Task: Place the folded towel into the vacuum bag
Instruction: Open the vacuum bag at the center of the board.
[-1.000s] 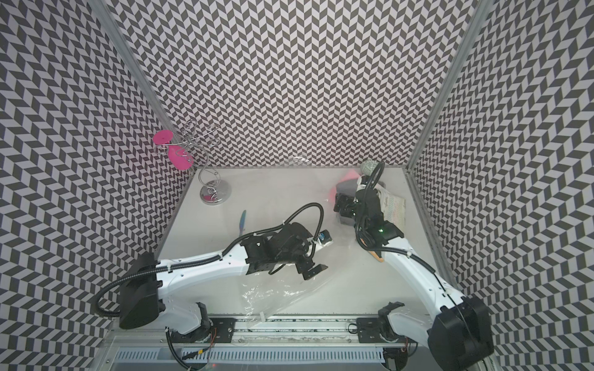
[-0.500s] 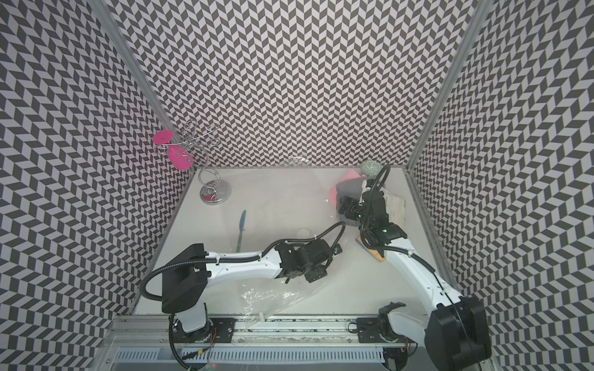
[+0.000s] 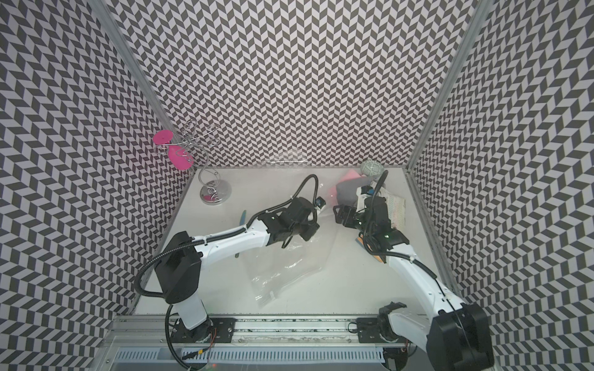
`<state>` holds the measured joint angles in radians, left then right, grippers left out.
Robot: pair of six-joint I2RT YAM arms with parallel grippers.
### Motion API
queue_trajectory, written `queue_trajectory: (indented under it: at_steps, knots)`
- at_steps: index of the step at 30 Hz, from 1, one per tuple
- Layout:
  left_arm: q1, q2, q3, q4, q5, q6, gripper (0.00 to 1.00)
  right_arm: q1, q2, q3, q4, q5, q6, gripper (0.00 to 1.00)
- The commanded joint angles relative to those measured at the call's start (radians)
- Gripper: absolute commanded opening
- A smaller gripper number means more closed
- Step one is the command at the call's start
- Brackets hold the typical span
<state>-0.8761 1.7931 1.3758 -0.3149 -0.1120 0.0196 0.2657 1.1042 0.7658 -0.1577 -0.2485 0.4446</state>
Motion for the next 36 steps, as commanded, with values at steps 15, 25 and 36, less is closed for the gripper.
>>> queue_trajectory:
  at_steps: [15, 25, 36]
  knots:
    - [0.055, 0.000, 0.036, 0.119, 0.251, -0.100, 0.00, 0.219, -0.062, -0.144, 0.176, -0.320, -0.139, 0.82]
    - [0.049, -0.009, 0.068, 0.129, 0.322, -0.141, 0.00, 0.246, 0.114, -0.129, 0.317, -0.280, -0.075, 0.73]
    - [0.037, -0.040, 0.036, 0.182, 0.281, -0.192, 0.00, 0.245, 0.141, -0.211, 0.379, -0.149, 0.024, 0.21]
